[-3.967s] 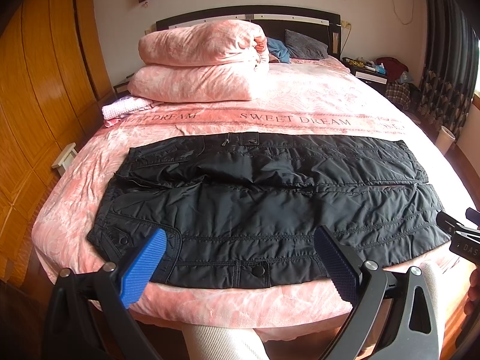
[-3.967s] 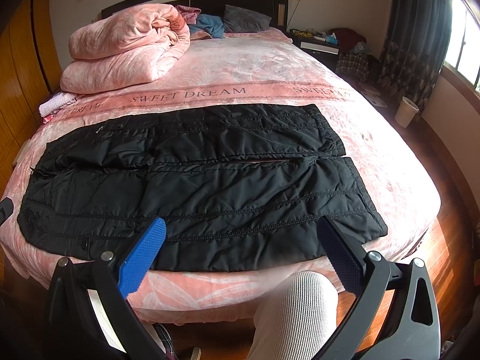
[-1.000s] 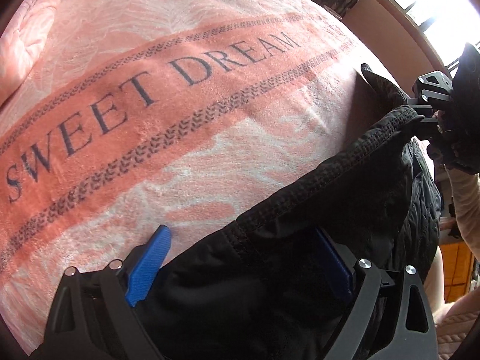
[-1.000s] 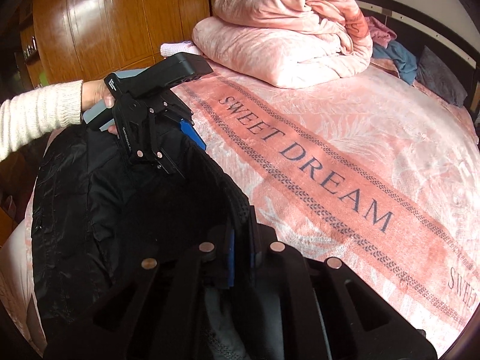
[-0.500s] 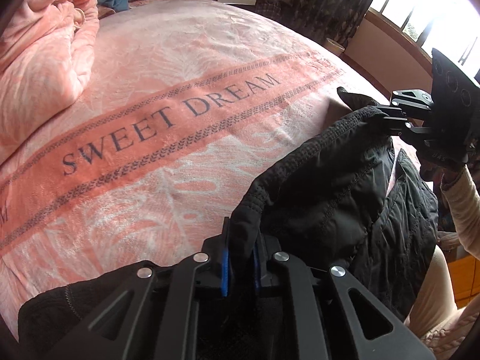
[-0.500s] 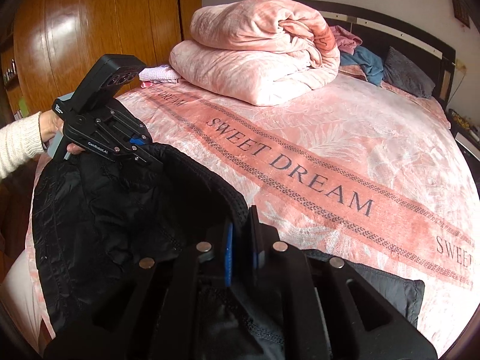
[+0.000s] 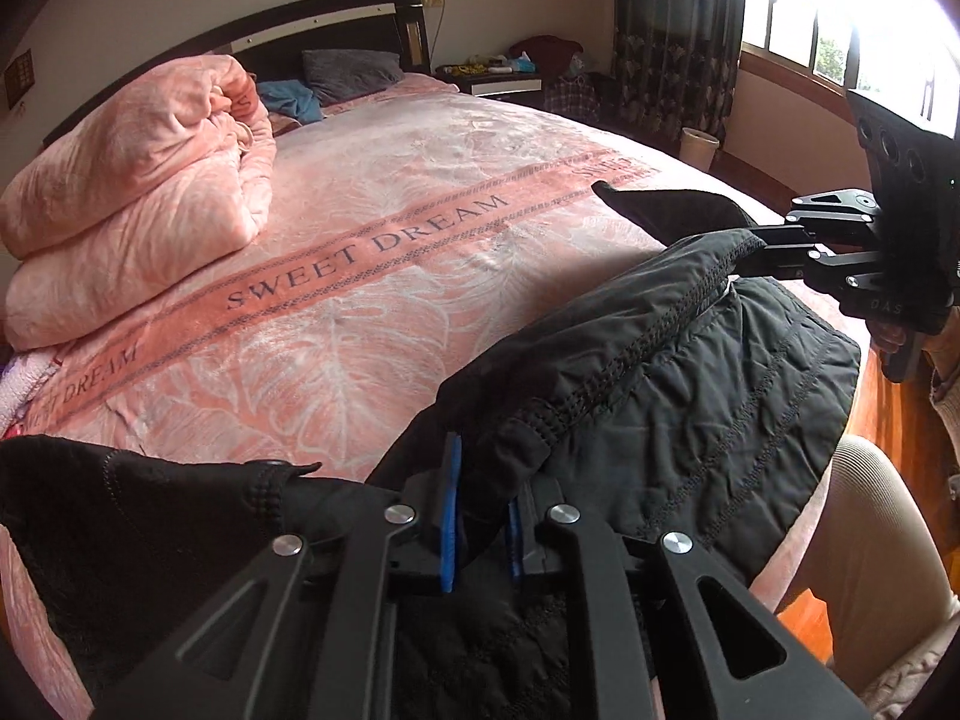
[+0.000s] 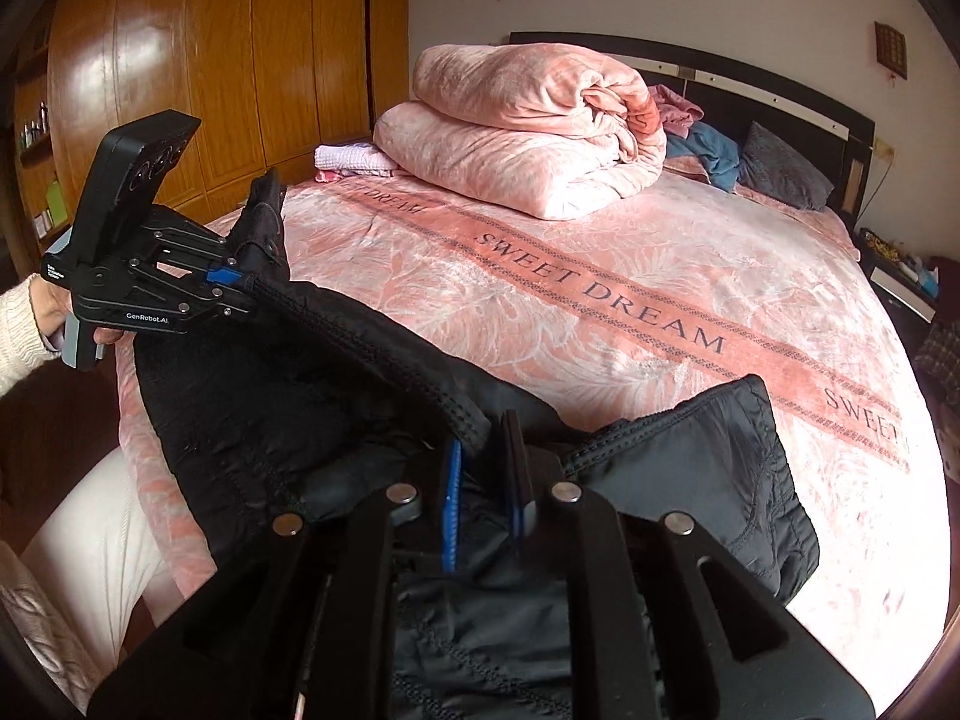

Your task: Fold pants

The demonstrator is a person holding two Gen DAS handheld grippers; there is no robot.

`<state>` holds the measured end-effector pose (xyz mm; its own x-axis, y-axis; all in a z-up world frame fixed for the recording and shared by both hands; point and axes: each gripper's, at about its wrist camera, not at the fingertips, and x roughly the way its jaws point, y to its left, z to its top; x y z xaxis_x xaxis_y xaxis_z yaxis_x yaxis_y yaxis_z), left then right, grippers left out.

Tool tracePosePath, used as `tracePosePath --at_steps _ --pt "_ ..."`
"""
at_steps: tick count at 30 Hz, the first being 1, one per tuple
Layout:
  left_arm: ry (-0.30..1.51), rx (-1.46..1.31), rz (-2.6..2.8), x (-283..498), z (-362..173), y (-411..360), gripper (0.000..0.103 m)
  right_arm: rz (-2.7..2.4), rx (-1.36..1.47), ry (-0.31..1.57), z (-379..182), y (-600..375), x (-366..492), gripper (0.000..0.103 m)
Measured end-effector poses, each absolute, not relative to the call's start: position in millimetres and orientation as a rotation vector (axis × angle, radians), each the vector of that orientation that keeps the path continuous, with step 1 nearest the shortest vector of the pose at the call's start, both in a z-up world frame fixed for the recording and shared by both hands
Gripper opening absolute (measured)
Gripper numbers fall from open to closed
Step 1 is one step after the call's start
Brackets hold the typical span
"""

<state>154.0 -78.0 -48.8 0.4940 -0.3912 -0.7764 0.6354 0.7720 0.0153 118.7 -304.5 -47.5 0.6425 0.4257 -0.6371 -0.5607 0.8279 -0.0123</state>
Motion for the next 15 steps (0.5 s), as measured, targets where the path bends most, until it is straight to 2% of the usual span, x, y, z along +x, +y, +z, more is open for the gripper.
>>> tracePosePath --at_steps 12,15 --pt "1.031 0.064 -0.565 73 -111 -56 0.015 0.589 -0.157 0.878 -100 -290 46 0.012" --pt "1.102 0.028 -0.537 67 -134 -54 0.017 0.577 -0.142 0.957 -117 -287 45 0.015"
